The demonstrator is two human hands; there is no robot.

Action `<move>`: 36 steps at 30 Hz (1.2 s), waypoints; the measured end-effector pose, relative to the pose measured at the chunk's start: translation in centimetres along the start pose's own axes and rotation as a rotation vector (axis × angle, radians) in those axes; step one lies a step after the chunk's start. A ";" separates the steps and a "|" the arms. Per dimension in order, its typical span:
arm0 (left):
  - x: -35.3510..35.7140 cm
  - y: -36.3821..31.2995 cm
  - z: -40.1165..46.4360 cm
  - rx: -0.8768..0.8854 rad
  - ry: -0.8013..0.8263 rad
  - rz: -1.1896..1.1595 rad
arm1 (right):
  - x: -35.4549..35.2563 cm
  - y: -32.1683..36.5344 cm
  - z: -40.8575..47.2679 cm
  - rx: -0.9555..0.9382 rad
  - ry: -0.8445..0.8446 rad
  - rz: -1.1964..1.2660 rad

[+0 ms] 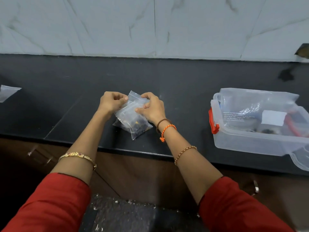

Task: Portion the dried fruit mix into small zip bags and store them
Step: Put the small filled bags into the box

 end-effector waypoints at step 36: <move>13.9 -21.1 -16.3 0.526 0.067 -0.243 | -31.1 0.6 -13.0 -0.008 -0.518 0.140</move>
Point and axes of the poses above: each hand's wrist, its own z-axis towards the middle knuckle, its own x-axis out of the palm, y = z × x, the point moved 6 cm from there along z, towards the middle knuckle, and after that the axes turned 10 degrees about -x, right-handed, at the moved point
